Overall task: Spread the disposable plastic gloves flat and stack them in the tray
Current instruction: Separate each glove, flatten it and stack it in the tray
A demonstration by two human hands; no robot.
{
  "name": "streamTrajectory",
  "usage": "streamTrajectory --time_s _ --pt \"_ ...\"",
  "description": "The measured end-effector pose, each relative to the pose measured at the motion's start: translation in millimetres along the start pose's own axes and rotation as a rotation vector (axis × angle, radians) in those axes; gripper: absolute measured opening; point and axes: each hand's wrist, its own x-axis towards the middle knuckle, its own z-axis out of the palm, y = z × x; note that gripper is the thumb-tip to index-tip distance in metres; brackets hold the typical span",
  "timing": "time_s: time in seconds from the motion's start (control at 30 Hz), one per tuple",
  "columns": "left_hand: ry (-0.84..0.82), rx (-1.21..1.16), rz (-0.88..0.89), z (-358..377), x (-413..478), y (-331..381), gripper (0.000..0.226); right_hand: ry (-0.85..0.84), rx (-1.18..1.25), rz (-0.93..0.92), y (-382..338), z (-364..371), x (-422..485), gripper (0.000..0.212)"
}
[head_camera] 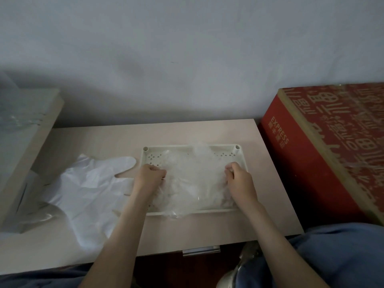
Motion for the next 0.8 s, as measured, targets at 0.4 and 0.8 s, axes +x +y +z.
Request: streamTrajectory --time_s 0.4,0.8 --pt "-0.007 0.340 0.029 9 -3 4 0.028 0.036 0.100 0.069 -2 -7 -9 0.033" --pt "0.266 0.540 0.561 30 -29 6 0.056 0.029 0.146 0.072 -7 -2 -10 0.055"
